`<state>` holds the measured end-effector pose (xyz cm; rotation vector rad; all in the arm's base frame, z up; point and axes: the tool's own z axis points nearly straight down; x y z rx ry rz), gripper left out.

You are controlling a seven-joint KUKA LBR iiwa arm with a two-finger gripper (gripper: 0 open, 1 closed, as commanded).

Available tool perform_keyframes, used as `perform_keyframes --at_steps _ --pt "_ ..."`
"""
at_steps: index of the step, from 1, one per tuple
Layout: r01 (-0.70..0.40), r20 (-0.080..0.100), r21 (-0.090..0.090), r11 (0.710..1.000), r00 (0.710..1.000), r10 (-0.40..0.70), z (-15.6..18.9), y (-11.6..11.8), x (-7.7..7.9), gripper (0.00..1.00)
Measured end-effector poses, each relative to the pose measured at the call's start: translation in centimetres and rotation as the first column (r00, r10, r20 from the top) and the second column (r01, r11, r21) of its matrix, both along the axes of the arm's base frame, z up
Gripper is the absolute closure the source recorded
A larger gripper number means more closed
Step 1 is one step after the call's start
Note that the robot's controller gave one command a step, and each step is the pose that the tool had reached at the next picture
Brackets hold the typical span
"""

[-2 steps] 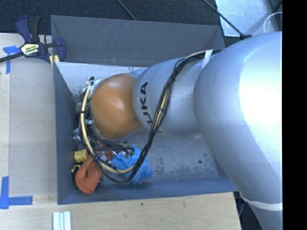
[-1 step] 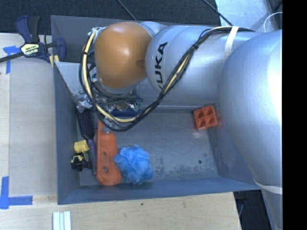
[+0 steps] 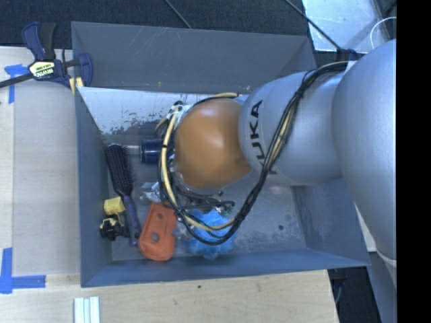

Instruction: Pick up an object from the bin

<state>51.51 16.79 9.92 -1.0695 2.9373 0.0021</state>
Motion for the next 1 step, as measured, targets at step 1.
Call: perform_keyframes --at_steps 1 --pt "-0.538 0.002 -0.025 0.842 0.843 0.539 -2.67 6.09 3.92 0.0"
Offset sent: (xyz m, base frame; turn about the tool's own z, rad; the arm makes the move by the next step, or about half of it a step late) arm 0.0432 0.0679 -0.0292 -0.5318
